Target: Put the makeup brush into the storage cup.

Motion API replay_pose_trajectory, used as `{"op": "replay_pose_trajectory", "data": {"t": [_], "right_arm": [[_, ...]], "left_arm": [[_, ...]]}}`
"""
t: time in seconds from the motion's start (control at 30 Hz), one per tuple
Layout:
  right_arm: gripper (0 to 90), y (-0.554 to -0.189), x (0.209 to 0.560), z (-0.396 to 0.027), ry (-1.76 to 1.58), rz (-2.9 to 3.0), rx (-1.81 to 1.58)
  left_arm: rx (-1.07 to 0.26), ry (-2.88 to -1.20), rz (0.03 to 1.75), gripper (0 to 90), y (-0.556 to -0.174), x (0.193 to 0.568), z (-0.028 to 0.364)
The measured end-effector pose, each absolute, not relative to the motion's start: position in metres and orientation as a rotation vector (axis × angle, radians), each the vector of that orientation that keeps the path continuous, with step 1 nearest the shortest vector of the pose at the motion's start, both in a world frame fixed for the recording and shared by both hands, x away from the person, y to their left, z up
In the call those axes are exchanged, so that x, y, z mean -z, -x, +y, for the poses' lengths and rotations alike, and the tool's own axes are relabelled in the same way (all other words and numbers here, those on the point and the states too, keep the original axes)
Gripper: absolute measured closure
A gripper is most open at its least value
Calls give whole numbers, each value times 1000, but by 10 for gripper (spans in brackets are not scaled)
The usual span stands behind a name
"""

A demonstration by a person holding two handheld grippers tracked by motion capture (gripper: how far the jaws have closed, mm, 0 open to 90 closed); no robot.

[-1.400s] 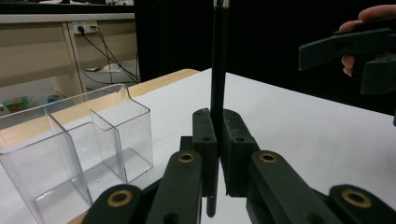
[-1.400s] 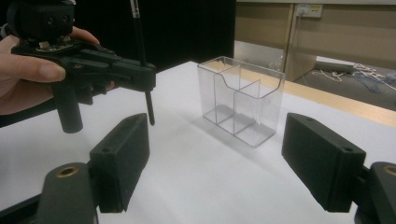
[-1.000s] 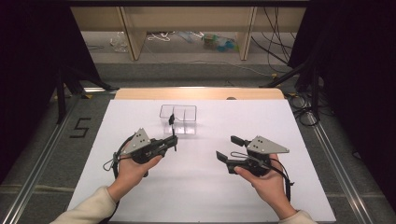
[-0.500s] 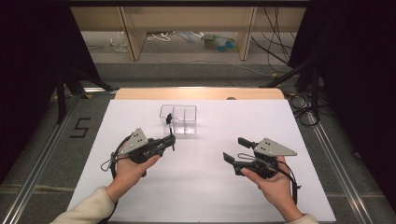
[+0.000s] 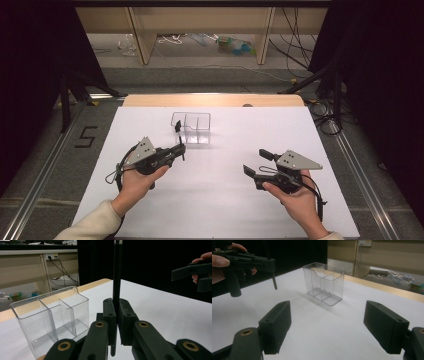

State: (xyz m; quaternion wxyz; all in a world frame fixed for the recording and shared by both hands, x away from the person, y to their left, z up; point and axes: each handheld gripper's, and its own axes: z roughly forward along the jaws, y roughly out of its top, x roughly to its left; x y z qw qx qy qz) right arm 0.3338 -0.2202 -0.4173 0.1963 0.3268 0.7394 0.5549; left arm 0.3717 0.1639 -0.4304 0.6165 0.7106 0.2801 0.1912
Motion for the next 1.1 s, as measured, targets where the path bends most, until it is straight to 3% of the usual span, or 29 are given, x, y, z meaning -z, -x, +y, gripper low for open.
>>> {"op": "replay_pose_trajectory", "data": {"t": [1.1], "right_arm": [[225,-324,424,-234,-925,2079,-1554]], "left_arm": [[-451,-1632,658,852,-371,429,167]]}}
